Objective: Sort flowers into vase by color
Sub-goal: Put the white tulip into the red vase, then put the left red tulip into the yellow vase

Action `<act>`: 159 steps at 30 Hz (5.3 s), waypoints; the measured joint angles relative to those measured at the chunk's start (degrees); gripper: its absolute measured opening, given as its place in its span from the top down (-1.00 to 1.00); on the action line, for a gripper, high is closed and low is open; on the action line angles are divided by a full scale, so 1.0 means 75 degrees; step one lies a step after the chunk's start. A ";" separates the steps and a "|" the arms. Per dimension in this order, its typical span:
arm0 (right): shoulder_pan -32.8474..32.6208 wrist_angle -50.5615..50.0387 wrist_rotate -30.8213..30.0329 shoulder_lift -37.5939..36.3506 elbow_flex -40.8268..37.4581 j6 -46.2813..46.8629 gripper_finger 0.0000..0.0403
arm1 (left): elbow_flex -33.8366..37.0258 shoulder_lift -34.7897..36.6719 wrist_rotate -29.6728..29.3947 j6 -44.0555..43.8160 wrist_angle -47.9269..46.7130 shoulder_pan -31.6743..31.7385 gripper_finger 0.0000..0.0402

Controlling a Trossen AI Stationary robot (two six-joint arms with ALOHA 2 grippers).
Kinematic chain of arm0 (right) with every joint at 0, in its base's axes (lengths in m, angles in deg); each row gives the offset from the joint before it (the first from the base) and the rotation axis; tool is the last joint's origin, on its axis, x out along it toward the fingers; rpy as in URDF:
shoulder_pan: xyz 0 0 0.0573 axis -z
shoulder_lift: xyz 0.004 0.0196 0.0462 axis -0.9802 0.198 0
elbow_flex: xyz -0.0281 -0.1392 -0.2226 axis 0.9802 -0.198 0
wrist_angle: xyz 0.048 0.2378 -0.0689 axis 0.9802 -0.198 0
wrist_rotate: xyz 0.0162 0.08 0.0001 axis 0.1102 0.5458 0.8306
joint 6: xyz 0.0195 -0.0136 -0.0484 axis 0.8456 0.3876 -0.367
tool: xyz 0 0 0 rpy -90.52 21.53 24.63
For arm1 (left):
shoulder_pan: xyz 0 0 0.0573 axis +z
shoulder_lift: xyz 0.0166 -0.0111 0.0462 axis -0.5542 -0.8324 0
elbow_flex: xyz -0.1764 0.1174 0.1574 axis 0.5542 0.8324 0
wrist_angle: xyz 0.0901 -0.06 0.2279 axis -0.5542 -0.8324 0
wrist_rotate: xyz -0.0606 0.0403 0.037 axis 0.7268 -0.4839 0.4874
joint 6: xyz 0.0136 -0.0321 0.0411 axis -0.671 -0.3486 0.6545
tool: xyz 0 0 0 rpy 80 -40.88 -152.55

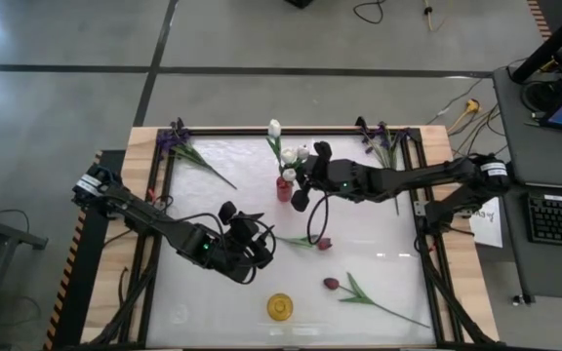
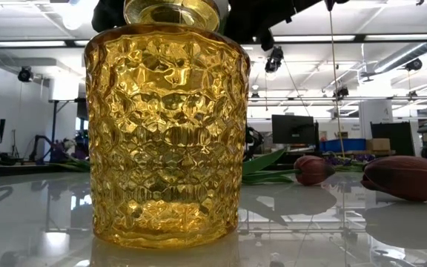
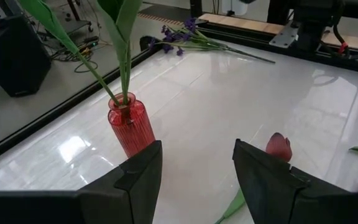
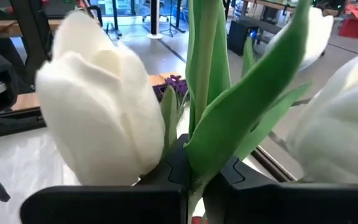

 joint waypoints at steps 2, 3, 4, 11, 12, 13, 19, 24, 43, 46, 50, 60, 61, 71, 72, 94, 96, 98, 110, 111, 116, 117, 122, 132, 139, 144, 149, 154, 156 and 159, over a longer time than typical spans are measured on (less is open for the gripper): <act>0.0015 -0.0054 0.0003 0.0022 0.0000 0.0082 0.94 | 0.0000 0.0000 0.0002 0.0006 -0.0008 0.0000 0.08; 0.0017 -0.0056 0.0003 0.0027 0.0000 0.0126 0.94 | 0.0000 0.0000 0.0002 0.0007 -0.0006 0.0000 0.08; 0.0017 -0.0067 0.0003 0.0027 0.0000 0.0134 0.94 | 0.0000 0.0000 0.0005 0.0007 -0.0006 0.0000 0.08; 0.0017 -0.0457 0.0061 -0.0209 -0.0004 0.0123 0.83 | 0.0000 0.0000 0.1029 0.0508 0.0096 0.0108 0.08; 0.0017 -0.0552 0.0059 -0.0278 -0.0009 0.0120 0.76 | 0.0000 0.0000 0.1410 0.0658 0.0171 0.0156 0.08; 0.0017 -0.0637 0.0061 -0.0366 -0.0009 0.0121 0.69 | 0.0000 -0.0003 0.1761 0.0810 0.0306 0.0201 0.08; 0.0012 -0.1039 0.0058 -0.0748 -0.0009 0.0129 0.23 | 0.0000 -0.0003 0.3155 0.2119 0.1009 0.0656 0.09; 0.0012 -0.1257 0.0060 -0.1015 -0.0009 0.0126 -0.04 | 0.0000 -0.0003 0.4221 0.2676 0.1130 0.1240 0.16; -0.0595 -0.1565 0.0975 -0.2217 -0.0006 -0.0671 -0.20 | 0.0979 -0.0006 0.4481 0.3057 0.2507 0.1475 0.19; -0.0592 -0.1617 0.0938 -0.2227 -0.0006 -0.0675 -0.17 | 0.1140 -0.0118 0.4469 0.3131 0.2915 0.1475 0.16; -0.0591 -0.1611 -0.0071 -0.2084 -0.0006 -0.0683 -0.12 | 0.1068 -0.0531 0.4433 0.3157 0.3042 0.1483 0.14; -0.0641 -0.1202 -0.0349 -0.1877 -0.0009 -0.0775 0.03 | 0.0547 -0.1630 0.4414 0.3227 0.3480 0.1492 0.14; -0.0639 -0.1128 -0.0347 -0.1883 -0.0009 -0.0790 0.05 | 0.0522 -0.1697 0.4411 0.3224 0.3535 0.1492 0.14; -0.0477 -0.0563 -0.0355 -0.1287 -0.0003 -0.0882 0.27 | 0.0516 -0.2223 0.4414 0.3055 0.3811 0.1529 0.13; -0.0443 -0.0606 -0.0393 -0.1236 -0.0003 -0.0877 0.31 | 0.0516 -0.2230 0.4414 0.3008 0.3811 0.1527 0.13; -0.0338 -0.1581 -0.0341 -0.1370 -0.0006 -0.0661 0.33 | 0.0522 -0.2224 0.4619 0.3069 0.3802 0.1552 0.13; -0.0338 -0.1603 -0.0335 -0.1381 -0.0006 -0.0628 0.20 | 0.0526 -0.2224 0.4927 0.3144 0.3820 0.1589 0.13; -0.0338 -0.1679 -0.0318 -0.1420 -0.0006 -0.0615 0.09 | 0.0530 -0.2226 0.5017 0.3181 0.3815 0.1600 0.13; -0.1027 -0.3254 0.0055 -0.2250 -0.0006 -0.0512 -0.15 | 0.0702 -0.2235 0.5042 0.3419 0.3762 0.1629 0.24; -0.1095 -0.3457 0.0048 -0.2349 -0.0006 -0.0383 -0.14 | 0.0738 -0.2235 0.5057 0.3419 0.3786 0.1662 0.25; -0.1250 -0.4238 -0.0003 -0.2674 -0.0009 0.0043 -0.11 | 0.0874 -0.2238 0.5291 0.3418 0.3858 0.1817 0.30; -0.1247 -0.4282 -0.0003 -0.2714 -0.0009 0.0107 -0.11 | 0.0909 -0.2238 0.5352 0.3418 0.3864 0.1834 0.30; -0.1239 -0.4505 -0.0017 -0.2832 -0.0009 0.0274 -0.12 | 0.1070 -0.2407 0.5421 0.3399 0.3937 0.1877 0.34; -0.1239 -0.5100 -0.0009 -0.2550 -0.0015 0.0660 -0.12 | 0.0583 -0.3704 0.5092 0.3588 0.4176 0.1877 0.34; -0.1239 -0.5224 -0.0009 -0.2502 -0.0015 0.0650 -0.11 | 0.0078 -0.3746 0.5018 0.3599 0.3370 0.1920 0.49; -0.1239 -0.5248 -0.0015 -0.2610 -0.0015 0.0586 -0.11 | -0.0108 -0.3434 0.5107 0.3533 0.2841 0.1941 0.90; -0.1239 -0.5571 -0.0011 -0.2694 -0.0015 0.0671 -0.11 | -0.0063 -0.2451 0.5132 0.3685 0.2783 0.1927 0.95; -0.1241 -0.6093 -0.0009 -0.2758 -0.0012 0.1004 -0.11 | -0.0023 -0.1234 0.5333 0.3973 0.2706 0.1778 0.99; -0.1241 -0.6230 -0.0006 -0.2766 -0.0013 0.1136 -0.11 | -0.0030 -0.0690 0.5753 0.4016 0.2749 0.1690 0.99; -0.1271 -0.6262 -0.0008 -0.2835 -0.0014 0.1256 -0.11 | -0.0035 -0.0048 0.6581 0.4018 0.2736 0.1522 1.00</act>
